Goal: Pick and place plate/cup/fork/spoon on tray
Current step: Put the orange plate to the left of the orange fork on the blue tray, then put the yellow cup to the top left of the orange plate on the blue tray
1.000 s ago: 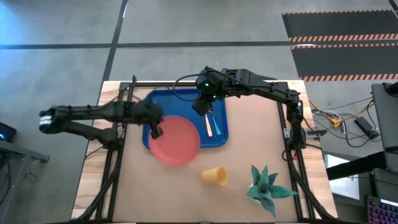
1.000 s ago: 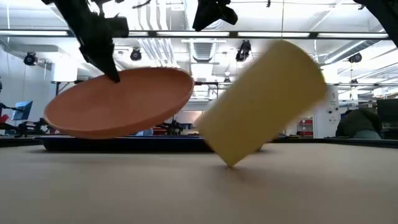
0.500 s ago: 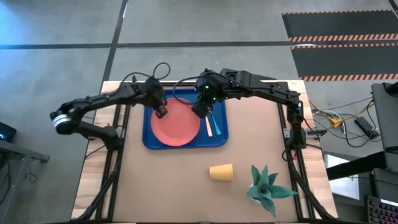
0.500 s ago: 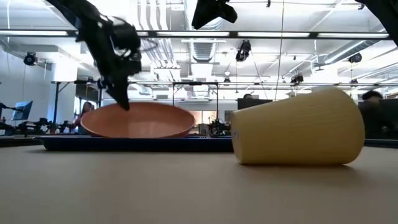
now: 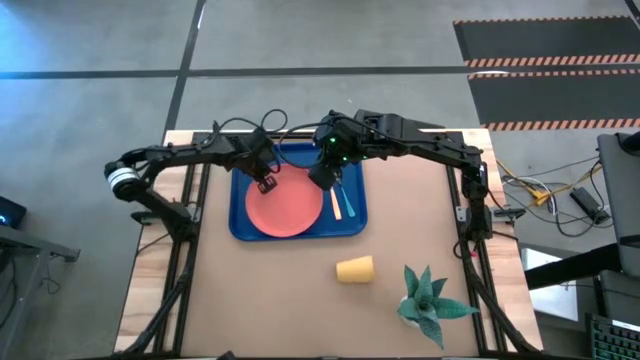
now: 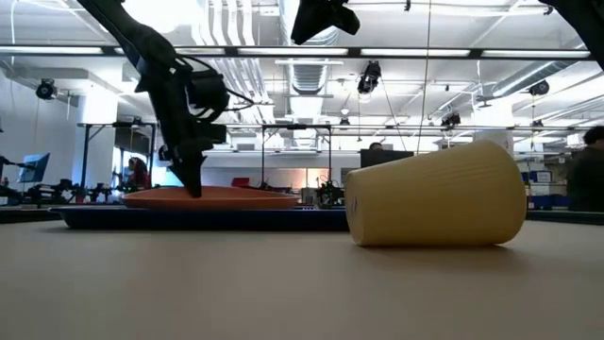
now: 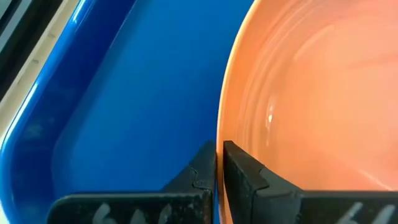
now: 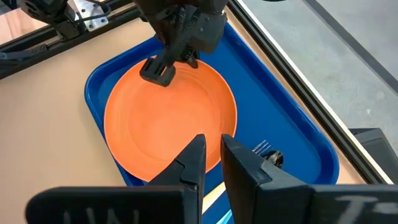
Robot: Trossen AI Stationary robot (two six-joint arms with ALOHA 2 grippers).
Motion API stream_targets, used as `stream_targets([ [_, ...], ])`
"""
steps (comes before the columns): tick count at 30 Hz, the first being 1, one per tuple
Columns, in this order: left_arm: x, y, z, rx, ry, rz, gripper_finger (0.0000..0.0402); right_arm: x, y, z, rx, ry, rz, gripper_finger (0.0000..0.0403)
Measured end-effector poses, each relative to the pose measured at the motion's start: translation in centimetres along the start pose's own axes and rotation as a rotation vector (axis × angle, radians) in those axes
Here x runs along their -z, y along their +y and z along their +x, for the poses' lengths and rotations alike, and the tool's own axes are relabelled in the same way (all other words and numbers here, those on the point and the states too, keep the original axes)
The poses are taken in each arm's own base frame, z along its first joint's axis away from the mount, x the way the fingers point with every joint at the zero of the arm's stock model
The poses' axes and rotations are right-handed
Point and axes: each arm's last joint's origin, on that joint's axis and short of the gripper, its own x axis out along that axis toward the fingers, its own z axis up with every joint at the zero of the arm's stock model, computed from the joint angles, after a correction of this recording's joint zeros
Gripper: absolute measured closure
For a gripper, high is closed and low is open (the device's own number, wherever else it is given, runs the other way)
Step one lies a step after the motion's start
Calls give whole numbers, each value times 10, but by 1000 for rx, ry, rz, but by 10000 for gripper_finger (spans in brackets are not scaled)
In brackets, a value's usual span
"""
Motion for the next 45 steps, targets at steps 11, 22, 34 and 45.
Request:
stream_targets([
  [11,0,1,1,-40,5,30,338,0,0,0,0,0,-16,362],
  [22,-4,3,-16,-75,-58,11,289,7,-2,-1,21,67,-11,362],
  [34,21,5,-147,-72,-523,-147,288,42,7,-4,124,363,97,362],
  [45,94,1,-205,-60,-684,-190,288,72,57,-2,135,422,208,362],
])
